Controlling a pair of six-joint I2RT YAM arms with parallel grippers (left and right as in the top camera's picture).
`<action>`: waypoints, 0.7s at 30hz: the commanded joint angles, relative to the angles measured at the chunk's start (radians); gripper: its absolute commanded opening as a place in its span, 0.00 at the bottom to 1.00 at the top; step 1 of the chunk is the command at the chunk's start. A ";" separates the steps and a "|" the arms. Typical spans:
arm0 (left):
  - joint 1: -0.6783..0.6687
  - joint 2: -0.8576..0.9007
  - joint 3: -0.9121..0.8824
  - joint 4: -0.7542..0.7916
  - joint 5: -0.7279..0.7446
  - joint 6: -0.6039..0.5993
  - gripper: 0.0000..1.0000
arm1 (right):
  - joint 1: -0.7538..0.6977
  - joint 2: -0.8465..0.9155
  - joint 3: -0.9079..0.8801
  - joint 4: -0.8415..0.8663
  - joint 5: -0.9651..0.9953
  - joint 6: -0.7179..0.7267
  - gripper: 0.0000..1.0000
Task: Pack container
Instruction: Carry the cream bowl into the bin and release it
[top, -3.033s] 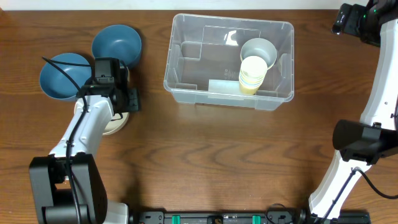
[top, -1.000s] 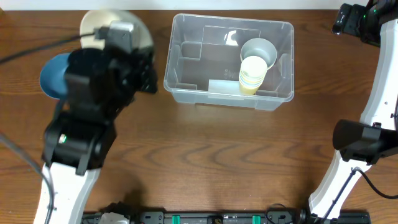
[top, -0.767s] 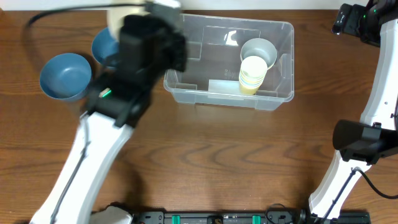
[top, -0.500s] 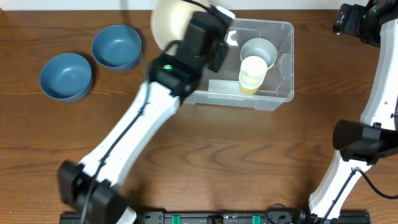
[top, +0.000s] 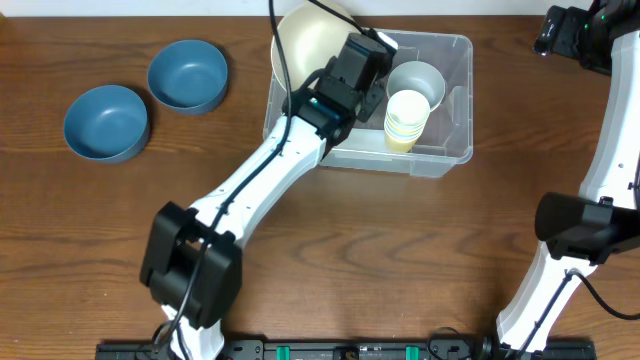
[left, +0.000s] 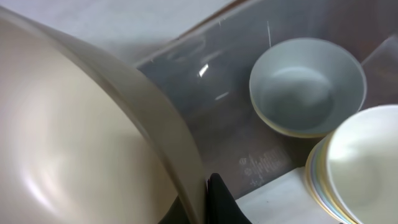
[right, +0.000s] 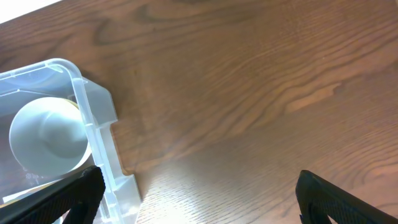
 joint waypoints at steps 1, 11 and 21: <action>0.002 0.037 0.035 0.016 -0.019 -0.019 0.06 | -0.003 -0.001 0.016 -0.001 0.006 0.011 0.99; 0.002 0.128 0.034 0.049 -0.019 -0.084 0.06 | -0.003 -0.001 0.016 -0.001 0.006 0.012 0.99; 0.005 0.212 0.034 0.050 -0.019 -0.140 0.07 | -0.003 -0.001 0.016 -0.002 0.006 0.011 0.99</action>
